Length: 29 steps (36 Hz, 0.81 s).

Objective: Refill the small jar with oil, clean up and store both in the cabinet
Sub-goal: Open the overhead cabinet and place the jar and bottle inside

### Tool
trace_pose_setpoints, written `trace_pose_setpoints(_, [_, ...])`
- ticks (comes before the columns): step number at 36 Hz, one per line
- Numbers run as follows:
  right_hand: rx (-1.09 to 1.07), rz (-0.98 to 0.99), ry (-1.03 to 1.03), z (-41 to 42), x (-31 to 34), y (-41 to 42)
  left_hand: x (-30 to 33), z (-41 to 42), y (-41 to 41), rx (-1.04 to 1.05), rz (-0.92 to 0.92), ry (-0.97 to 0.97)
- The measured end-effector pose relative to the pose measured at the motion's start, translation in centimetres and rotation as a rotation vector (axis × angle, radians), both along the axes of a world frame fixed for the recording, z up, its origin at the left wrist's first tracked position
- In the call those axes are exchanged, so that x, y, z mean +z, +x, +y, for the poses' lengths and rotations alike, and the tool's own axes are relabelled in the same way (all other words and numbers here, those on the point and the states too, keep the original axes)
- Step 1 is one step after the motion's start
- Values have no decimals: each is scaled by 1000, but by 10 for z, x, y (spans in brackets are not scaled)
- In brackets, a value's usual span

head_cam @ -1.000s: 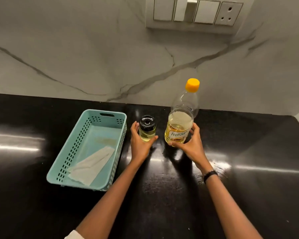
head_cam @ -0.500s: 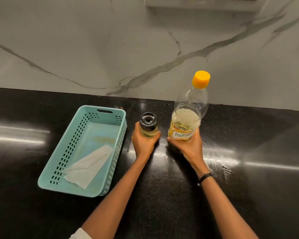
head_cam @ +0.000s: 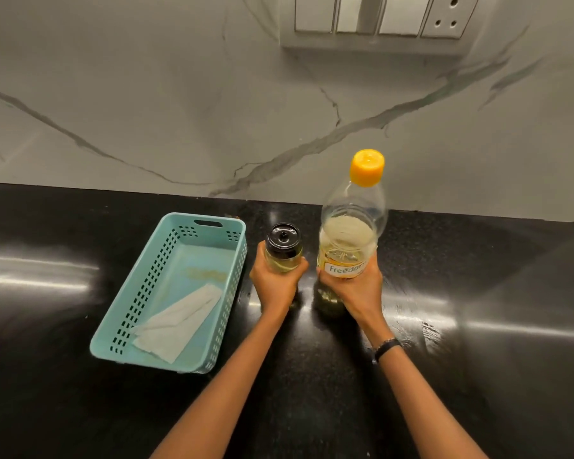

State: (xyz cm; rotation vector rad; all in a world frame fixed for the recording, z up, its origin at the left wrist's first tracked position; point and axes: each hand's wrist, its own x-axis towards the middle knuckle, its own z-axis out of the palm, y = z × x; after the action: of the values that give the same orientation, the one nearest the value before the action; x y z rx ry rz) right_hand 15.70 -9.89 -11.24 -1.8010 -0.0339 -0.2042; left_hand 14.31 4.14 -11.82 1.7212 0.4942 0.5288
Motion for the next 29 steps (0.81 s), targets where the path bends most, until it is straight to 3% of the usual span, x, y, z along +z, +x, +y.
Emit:
trace_pose_setpoints(19, [89,-402,24,-6,171,-81,214,22,-91,-144,-242,234])
trace_pose_setpoints(29, [57,-583,-18,4,286,-128,333,28,-137,-280,-386,171])
